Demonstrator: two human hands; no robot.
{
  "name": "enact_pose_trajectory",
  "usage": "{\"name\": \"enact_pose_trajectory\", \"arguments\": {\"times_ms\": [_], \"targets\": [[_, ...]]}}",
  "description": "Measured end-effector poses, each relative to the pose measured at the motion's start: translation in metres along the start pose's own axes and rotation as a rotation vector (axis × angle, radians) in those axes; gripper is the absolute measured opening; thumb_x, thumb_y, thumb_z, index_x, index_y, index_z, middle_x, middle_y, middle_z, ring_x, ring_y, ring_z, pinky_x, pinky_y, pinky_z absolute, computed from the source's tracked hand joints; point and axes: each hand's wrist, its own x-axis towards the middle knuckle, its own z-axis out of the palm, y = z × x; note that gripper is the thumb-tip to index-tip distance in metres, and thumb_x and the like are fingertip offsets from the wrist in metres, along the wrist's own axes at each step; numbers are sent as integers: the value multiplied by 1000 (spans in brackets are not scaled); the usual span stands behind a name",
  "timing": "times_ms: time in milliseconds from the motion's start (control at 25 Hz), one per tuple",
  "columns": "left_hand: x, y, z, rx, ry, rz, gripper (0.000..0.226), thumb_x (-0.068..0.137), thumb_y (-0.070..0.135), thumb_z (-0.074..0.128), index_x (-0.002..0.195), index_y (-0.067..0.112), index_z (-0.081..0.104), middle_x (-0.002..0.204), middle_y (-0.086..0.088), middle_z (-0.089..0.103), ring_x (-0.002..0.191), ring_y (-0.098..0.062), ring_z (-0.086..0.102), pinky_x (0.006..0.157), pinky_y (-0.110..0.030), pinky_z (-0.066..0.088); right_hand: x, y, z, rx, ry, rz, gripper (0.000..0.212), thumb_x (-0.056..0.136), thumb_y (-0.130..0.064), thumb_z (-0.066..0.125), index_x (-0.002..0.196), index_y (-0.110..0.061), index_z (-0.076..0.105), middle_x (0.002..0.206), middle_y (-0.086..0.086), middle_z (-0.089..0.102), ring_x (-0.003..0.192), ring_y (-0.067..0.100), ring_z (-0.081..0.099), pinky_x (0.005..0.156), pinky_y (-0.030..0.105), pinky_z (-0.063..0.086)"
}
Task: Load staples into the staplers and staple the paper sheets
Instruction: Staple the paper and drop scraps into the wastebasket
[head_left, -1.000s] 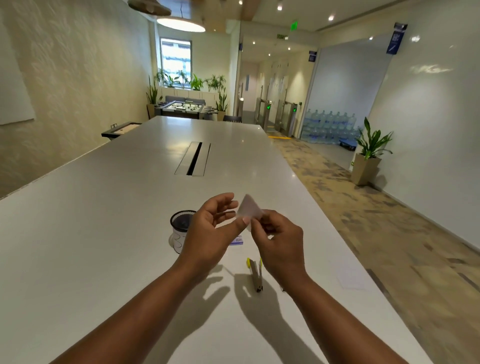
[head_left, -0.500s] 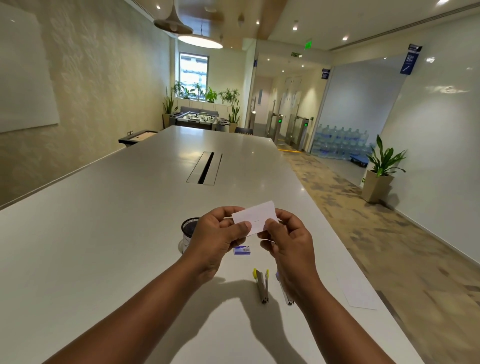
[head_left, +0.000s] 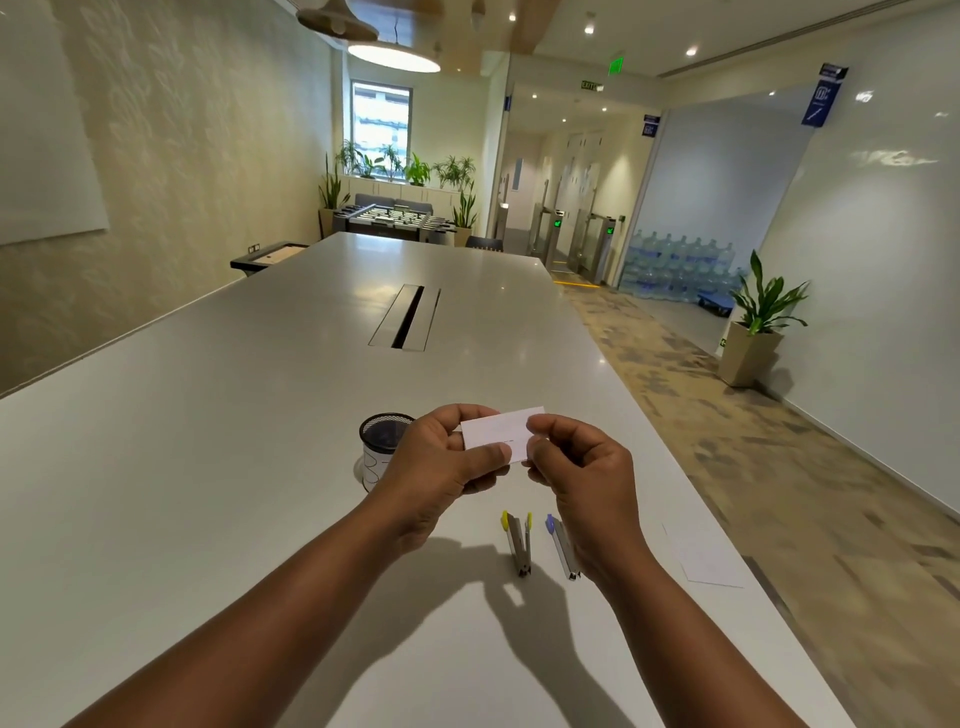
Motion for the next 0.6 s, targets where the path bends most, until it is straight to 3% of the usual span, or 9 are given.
{"name": "enact_pose_trajectory", "arguments": {"times_ms": [80, 240, 440, 600], "targets": [[-1, -2, 0, 14, -10, -13, 35, 81, -1, 80, 109, 17, 69, 92, -4, 80, 80, -22, 76, 75, -34, 63, -2, 0, -2, -15, -2, 12, 24, 90, 0, 68, 93, -21, 80, 87, 2, 80, 73, 13, 71, 67, 21, 57], [-2, -6, 0, -63, 10, -113, 34, 77, -1, 82, 106, 13, 72, 89, -3, 79, 76, -19, 76, 68, -27, 58, -6, 0, -7, -44, -27, 46, 25, 87, 2, 68, 87, -20, 80, 76, 3, 77, 63, 12, 66, 63, 21, 56], [-6, -11, 1, -70, 32, -194, 30, 78, 1, 81, 106, 9, 72, 91, -9, 78, 74, -20, 75, 65, -27, 58, -12, 4, -11, -93, -74, 78, 21, 87, 1, 70, 90, -18, 79, 79, 5, 78, 66, 13, 68, 64, 22, 57], [-7, -15, 5, -130, 112, -288, 10, 88, 8, 74, 97, 7, 72, 79, -11, 76, 61, -19, 71, 53, -26, 57, -12, 7, -13, -117, -111, 104, 21, 86, 0, 69, 88, -18, 80, 78, 8, 78, 65, 13, 68, 62, 21, 56]]}}
